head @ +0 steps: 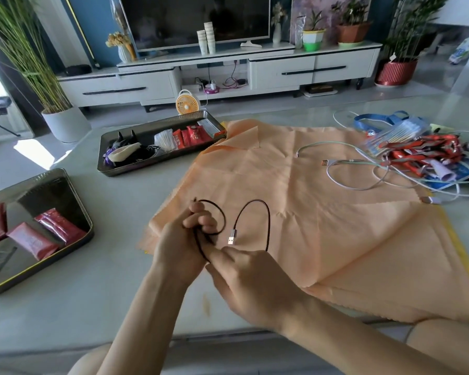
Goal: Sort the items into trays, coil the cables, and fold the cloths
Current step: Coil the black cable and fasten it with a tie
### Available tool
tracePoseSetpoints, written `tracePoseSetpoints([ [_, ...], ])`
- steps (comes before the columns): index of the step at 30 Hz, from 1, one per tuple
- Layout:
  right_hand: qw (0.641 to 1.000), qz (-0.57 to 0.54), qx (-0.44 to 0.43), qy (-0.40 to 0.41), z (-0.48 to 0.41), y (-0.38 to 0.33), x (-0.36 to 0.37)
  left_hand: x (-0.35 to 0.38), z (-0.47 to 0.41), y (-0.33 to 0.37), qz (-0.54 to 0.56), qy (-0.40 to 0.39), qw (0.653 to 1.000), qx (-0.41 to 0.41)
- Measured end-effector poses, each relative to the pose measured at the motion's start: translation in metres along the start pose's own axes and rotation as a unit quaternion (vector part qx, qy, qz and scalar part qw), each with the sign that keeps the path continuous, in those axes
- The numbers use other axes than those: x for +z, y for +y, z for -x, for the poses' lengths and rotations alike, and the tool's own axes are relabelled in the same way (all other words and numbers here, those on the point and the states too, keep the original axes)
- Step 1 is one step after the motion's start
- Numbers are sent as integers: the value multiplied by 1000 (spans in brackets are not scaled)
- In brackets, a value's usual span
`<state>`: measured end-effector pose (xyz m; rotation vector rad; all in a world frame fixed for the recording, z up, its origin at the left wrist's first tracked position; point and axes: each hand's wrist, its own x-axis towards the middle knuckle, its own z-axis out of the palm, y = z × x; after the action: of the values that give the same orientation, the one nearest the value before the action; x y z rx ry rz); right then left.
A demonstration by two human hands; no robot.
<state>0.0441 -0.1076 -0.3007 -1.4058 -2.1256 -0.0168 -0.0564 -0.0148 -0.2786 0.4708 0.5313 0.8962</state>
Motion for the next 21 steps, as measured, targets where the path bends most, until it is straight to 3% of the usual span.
tracePoseSetpoints([
  [3, 997, -68, 21, 27, 4, -2, -1, -4, 2, 18, 69, -47, 996, 15],
  [5, 977, -167, 134, 17, 1, 4, -5, -2, 5, 21, 66, -80, 995, 11],
  [8, 888, -350, 298, -27, -7, 17, -20, 3, 10, 8, 59, -138, 988, -47],
  [10, 827, -469, 307, -44, -10, 20, -23, 8, 12, -8, 49, -159, 982, -87],
  [12, 783, -566, 258, 6, -13, 17, -18, 11, 12, -22, 30, -152, 983, -102],
  [13, 788, -562, 249, 40, -12, 17, -13, 11, 11, -25, 21, -143, 984, -102],
  [17, 898, -326, 261, 140, -8, 27, -4, 11, 9, -27, -30, -99, 991, -89],
  [21, 939, -216, 240, 118, -5, 27, -3, 12, 12, -29, -99, -71, 990, -68],
])
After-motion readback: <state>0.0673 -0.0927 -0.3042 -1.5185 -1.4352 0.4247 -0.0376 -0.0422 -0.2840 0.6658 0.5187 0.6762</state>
